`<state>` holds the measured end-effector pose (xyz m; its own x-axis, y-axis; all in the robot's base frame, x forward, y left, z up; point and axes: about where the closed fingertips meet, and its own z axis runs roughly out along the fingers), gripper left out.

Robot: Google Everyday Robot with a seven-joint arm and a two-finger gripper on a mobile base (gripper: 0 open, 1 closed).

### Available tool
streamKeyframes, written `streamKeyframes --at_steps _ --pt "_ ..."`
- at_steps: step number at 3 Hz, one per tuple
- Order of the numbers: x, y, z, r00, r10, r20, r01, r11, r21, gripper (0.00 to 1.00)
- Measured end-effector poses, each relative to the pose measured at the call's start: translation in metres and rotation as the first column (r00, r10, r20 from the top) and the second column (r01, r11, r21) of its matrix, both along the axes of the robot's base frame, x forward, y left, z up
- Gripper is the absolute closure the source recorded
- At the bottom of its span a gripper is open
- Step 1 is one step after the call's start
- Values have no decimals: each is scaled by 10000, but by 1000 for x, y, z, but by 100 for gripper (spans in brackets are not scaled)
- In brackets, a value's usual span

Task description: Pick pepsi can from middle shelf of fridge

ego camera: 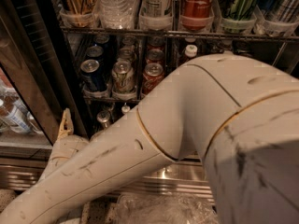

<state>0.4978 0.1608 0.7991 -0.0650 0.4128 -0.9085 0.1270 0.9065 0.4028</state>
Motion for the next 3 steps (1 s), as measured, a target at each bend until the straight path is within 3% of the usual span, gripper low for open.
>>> streamKeyframes --at_steps 3 --pt "49 -19 8 9977 5 683 62 9952 -979 19"
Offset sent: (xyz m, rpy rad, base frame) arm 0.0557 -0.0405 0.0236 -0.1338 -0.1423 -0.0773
